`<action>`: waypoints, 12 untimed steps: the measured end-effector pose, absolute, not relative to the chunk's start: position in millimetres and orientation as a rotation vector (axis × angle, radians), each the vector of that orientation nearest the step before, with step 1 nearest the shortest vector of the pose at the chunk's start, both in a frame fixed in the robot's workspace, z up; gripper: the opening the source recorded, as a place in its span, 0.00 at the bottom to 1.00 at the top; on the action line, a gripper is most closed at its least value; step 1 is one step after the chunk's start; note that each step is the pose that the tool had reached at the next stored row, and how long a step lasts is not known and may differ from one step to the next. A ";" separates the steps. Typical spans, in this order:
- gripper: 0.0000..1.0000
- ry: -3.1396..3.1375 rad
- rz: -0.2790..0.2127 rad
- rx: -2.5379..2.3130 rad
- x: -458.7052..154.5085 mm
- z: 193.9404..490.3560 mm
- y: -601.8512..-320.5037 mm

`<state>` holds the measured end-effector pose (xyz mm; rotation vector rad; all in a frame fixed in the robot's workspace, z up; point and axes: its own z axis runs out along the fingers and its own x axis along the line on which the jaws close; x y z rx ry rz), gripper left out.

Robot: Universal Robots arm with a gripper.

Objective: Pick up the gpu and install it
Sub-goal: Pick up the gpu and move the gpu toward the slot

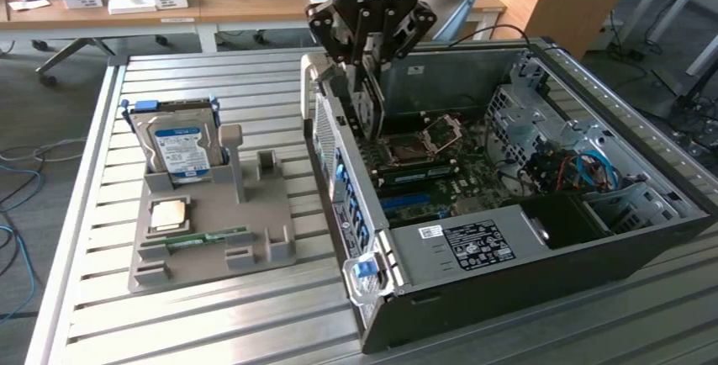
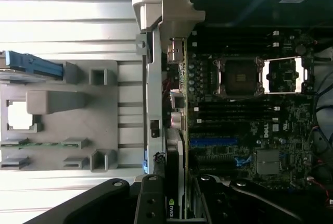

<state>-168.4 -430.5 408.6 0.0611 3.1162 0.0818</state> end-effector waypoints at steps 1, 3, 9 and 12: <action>0.27 3.116 0.082 0.061 -165.3 408.6 -430.5; 0.27 3.116 0.083 0.061 -159.2 408.6 -430.5; 0.27 3.116 0.085 0.061 -140.6 408.7 -430.3; 0.27 3.116 0.087 0.061 -131.1 408.6 -430.1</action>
